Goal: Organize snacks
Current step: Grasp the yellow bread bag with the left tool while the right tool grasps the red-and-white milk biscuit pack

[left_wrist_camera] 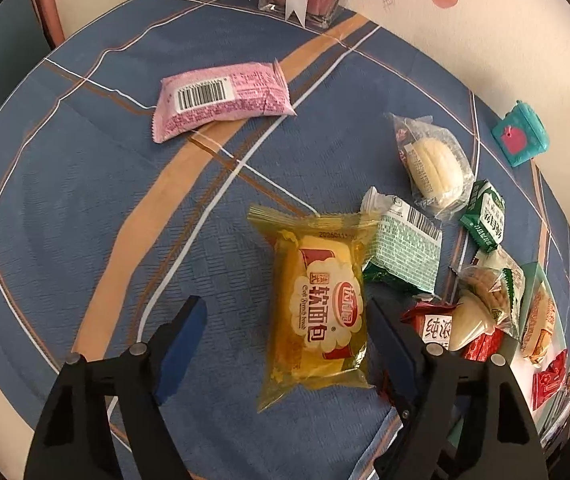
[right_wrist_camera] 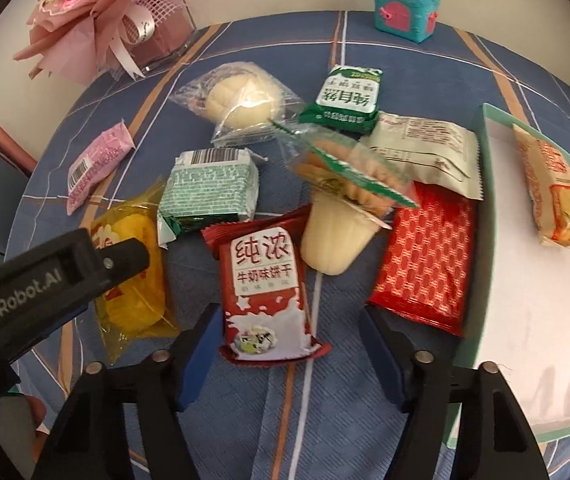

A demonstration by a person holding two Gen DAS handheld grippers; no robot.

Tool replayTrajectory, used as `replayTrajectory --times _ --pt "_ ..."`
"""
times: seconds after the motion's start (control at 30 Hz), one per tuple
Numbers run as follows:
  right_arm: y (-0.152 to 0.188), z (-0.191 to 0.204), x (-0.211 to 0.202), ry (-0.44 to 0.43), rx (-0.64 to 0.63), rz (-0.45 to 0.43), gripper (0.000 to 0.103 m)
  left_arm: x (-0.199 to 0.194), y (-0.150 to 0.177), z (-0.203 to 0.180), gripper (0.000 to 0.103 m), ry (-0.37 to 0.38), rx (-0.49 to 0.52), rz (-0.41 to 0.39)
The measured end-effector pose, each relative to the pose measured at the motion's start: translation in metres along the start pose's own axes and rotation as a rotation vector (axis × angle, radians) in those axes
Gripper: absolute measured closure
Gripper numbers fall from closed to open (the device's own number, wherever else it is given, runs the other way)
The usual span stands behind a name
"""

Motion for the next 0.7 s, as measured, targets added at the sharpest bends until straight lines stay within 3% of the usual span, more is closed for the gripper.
replayTrajectory --times 0.1,0.33,0.4,0.5,0.57,0.7 --pt "-0.003 0.005 0.007 0.008 -0.018 0.007 0.04 0.004 -0.001 -0.003 0.031 0.002 0.005 0.008" --pt "-0.013 0.012 0.017 0.054 -0.05 0.002 0.042 0.02 -0.003 -0.012 0.036 -0.01 0.007 0.031" --pt "-0.016 0.015 0.02 0.066 -0.058 0.0 0.043 0.024 -0.003 -0.014 0.046 -0.013 0.006 0.039" --pt "-0.019 0.02 0.022 0.081 -0.076 -0.005 0.051 0.026 -0.003 -0.016 0.049 -0.018 0.007 0.042" --pt "-0.021 0.023 0.023 0.072 -0.078 -0.006 0.058 0.026 0.001 -0.015 0.056 -0.008 0.007 0.045" --pt "-0.021 0.026 0.022 0.054 -0.077 -0.001 0.059 0.022 0.003 -0.015 0.06 -0.01 0.016 0.048"
Point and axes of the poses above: each gripper's, at about its wrist camera, not at the fingertips, and x roughly the way its jaws point, z to its left, y to its underside, the point moved 9 cm from there along x, roughly the way its jaws point, and after that the axes turned 12 degrees about -x, right-handed, at the moved point
